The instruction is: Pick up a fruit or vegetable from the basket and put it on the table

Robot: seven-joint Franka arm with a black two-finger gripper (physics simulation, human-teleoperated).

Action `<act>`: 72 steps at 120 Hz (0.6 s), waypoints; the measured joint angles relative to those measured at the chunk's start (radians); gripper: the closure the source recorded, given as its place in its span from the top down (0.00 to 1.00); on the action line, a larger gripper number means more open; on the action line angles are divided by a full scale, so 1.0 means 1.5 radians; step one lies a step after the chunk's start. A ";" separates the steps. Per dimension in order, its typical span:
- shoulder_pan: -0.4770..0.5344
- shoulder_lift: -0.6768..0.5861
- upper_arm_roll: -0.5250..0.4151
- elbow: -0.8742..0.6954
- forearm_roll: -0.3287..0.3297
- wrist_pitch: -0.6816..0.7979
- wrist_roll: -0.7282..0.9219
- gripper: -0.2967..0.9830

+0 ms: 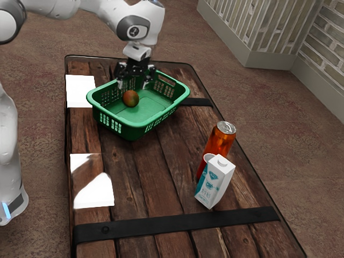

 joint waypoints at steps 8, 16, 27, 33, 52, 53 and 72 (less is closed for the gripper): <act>-0.001 -0.006 0.004 -0.015 0.008 -0.001 -0.011 0.77; -0.002 -0.008 0.005 -0.025 0.013 -0.002 -0.021 0.77; -0.004 -0.009 0.005 -0.037 0.016 -0.001 -0.033 0.77; -0.005 -0.009 0.005 -0.040 0.017 -0.001 -0.039 0.77; -0.028 -0.005 0.007 -0.041 0.016 0.021 -0.055 0.77; -0.029 -0.004 0.008 -0.040 0.015 0.023 -0.055 0.77; -0.026 0.020 0.009 -0.035 0.012 0.057 -0.067 0.77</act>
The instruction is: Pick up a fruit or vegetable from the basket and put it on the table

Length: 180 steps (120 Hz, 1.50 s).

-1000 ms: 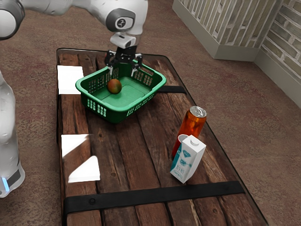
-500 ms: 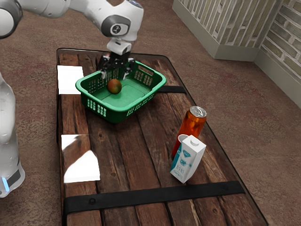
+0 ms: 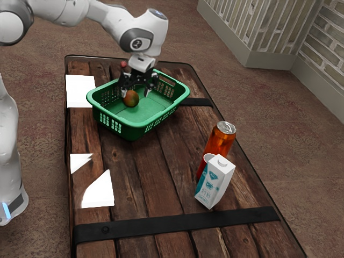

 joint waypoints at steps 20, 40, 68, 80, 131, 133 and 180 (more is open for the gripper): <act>-0.006 0.011 0.023 0.000 -0.001 0.016 -0.009 0.76; -0.012 0.010 0.050 -0.001 -0.002 0.020 -0.012 0.76; -0.017 0.011 0.051 -0.004 -0.001 0.023 -0.016 0.76; -0.018 0.013 0.051 -0.005 -0.001 0.024 -0.017 0.76; -0.019 0.015 0.051 -0.019 0.001 0.026 -0.020 0.76; -0.019 0.015 0.051 -0.020 0.002 0.026 -0.020 0.76; -0.017 0.032 0.051 -0.024 0.002 0.029 -0.022 0.73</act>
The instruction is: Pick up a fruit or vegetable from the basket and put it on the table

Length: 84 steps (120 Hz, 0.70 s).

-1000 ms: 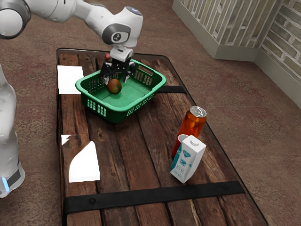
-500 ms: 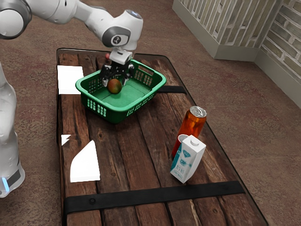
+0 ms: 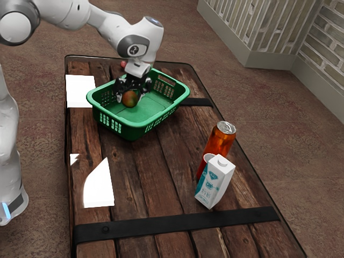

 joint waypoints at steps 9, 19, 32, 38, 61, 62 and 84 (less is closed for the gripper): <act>-0.001 0.001 0.000 0.001 -0.002 0.000 0.000 0.68; 0.000 0.002 0.000 0.001 -0.003 0.000 -0.001 0.64; 0.002 0.010 0.000 0.002 -0.006 0.001 -0.001 0.59; 0.002 0.011 0.000 0.003 -0.007 0.001 -0.001 0.57; -0.001 0.003 -0.001 0.006 -0.009 0.000 -0.002 0.56; -0.001 0.002 -0.001 0.007 -0.009 -0.001 -0.002 0.56; -0.080 -0.056 -0.011 0.055 -0.010 -0.036 -0.004 0.55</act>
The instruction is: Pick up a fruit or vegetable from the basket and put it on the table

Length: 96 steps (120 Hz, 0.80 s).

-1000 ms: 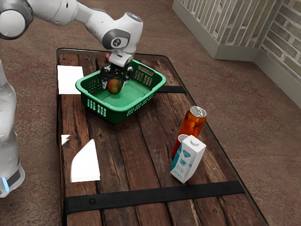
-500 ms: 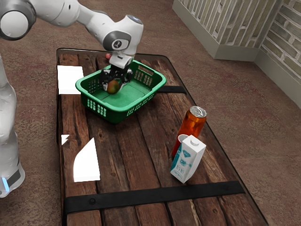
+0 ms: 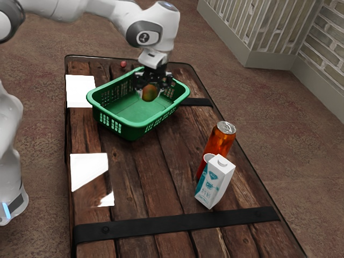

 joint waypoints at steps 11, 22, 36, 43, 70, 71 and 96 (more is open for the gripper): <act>-0.075 -0.006 -0.002 0.027 -0.005 -0.021 -0.004 0.55; -0.129 -0.009 -0.010 0.079 -0.008 -0.050 -0.010 0.54; -0.142 -0.019 -0.063 0.113 -0.011 -0.085 -0.019 0.55; -0.148 -0.019 -0.095 0.116 -0.017 -0.097 -0.024 0.55; -0.215 -0.015 -0.119 0.119 -0.026 -0.117 -0.043 0.59; -0.219 -0.014 -0.119 0.120 -0.025 -0.118 -0.043 0.60; -0.235 0.002 -0.114 0.146 -0.028 -0.147 -0.055 0.73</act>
